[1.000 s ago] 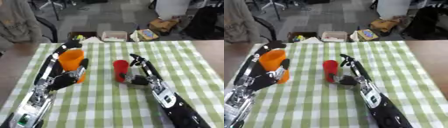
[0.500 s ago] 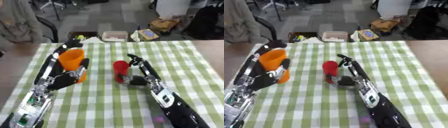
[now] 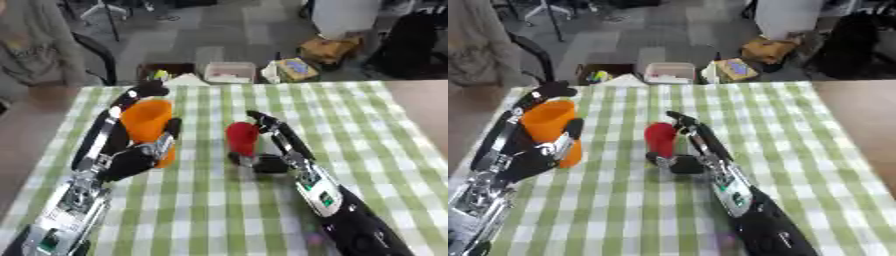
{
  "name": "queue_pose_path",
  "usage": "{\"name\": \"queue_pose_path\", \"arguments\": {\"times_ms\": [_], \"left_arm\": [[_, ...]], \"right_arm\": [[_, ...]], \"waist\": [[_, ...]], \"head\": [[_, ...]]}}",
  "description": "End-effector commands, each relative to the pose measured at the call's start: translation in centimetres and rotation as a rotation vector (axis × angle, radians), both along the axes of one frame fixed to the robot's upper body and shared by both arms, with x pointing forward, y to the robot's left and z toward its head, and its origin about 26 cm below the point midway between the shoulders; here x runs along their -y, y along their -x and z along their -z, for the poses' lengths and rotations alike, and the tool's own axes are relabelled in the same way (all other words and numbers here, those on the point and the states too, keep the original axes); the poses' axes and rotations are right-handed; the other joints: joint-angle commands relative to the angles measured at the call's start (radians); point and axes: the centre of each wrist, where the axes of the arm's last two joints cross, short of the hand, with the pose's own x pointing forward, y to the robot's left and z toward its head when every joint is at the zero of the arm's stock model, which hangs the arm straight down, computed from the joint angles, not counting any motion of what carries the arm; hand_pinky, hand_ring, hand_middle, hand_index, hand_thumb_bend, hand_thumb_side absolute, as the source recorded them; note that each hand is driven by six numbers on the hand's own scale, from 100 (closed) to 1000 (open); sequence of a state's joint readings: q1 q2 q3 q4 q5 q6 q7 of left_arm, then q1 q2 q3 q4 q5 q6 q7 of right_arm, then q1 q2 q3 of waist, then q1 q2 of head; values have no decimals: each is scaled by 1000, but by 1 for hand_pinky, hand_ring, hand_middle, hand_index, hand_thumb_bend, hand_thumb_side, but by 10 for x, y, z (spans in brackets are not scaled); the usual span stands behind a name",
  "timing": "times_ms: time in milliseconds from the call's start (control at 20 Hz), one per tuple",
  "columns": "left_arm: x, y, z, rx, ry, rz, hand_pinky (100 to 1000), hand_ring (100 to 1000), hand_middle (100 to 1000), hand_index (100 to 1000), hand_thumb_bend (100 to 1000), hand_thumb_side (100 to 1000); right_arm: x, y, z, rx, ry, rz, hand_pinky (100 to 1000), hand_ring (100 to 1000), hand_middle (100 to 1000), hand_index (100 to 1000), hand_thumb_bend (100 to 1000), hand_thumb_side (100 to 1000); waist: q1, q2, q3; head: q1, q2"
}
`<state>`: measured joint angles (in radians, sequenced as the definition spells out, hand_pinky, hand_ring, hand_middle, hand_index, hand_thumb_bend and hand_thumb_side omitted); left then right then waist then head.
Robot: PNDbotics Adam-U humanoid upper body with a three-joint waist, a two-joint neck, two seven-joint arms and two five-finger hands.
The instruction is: Pour the contents of one cup into another cup.
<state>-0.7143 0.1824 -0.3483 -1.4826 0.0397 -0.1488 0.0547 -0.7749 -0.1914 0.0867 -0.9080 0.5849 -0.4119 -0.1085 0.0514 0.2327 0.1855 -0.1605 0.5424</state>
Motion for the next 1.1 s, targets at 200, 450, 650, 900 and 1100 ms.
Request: {"name": "queue_pose_path", "arguments": {"times_ms": [200, 450, 650, 900, 1100], "left_arm": [[3, 2, -12, 34, 7, 16, 366, 413, 758, 866, 122, 241], [5, 3, -13, 35, 9, 20, 366, 413, 757, 866, 115, 242], [6, 3, -14, 37, 11, 25, 367, 413, 757, 866, 103, 244], [7, 4, -15, 36, 12, 31, 369, 414, 758, 866, 100, 248], [7, 4, -15, 35, 13, 36, 370, 418, 759, 866, 100, 252]], "right_arm": [[-9, -5, -11, 32, 5, -18, 753, 929, 537, 942, 569, 444], [-14, -5, -11, 32, 1, -25, 748, 923, 529, 940, 557, 441], [-18, -6, -10, 31, -4, -27, 743, 918, 519, 938, 549, 437], [-21, -6, -8, 22, -22, -19, 674, 854, 471, 920, 500, 416], [-22, -5, -5, 8, -41, -16, 582, 747, 434, 903, 390, 334]], "waist": [[0, -14, 7], [-3, -11, 15], [-6, -9, 22], [-7, -6, 27], [-6, -6, 28]], "head": [[-3, -10], [-5, -12], [-8, -14], [-9, -16], [-9, -17]]}}
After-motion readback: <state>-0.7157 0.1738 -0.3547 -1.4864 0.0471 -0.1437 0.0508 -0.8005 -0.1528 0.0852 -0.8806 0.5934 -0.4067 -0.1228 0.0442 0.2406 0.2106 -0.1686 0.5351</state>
